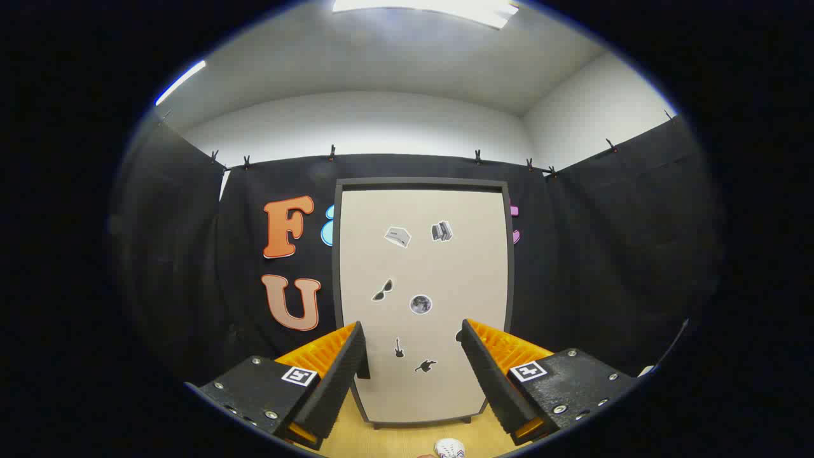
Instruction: Open the shoe cabinet door, grab the shoes and put them into the shoe cabinet, then close the shoe cabinet door.
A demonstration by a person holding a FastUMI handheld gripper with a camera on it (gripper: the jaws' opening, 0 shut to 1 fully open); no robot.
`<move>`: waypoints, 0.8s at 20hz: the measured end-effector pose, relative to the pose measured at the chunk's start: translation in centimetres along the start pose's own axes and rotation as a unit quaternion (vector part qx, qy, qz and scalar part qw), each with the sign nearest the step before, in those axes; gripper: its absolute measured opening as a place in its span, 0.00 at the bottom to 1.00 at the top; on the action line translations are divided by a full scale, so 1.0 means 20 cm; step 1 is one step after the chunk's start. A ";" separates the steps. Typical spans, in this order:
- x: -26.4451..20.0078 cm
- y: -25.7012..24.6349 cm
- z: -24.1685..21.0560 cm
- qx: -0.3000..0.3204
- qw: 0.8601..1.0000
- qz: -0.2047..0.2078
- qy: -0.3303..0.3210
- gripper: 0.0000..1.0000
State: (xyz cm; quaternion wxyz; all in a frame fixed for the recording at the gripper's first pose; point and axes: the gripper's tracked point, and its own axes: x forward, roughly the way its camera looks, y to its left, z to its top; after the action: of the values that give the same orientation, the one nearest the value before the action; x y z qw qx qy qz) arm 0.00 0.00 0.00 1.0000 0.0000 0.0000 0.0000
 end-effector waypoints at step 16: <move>-0.01 0.18 -0.02 -0.019 1.000 0.012 0.009 0.95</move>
State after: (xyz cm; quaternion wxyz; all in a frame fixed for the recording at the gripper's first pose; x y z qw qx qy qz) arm -0.11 3.69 -0.40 0.9997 -0.0193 0.0087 0.0121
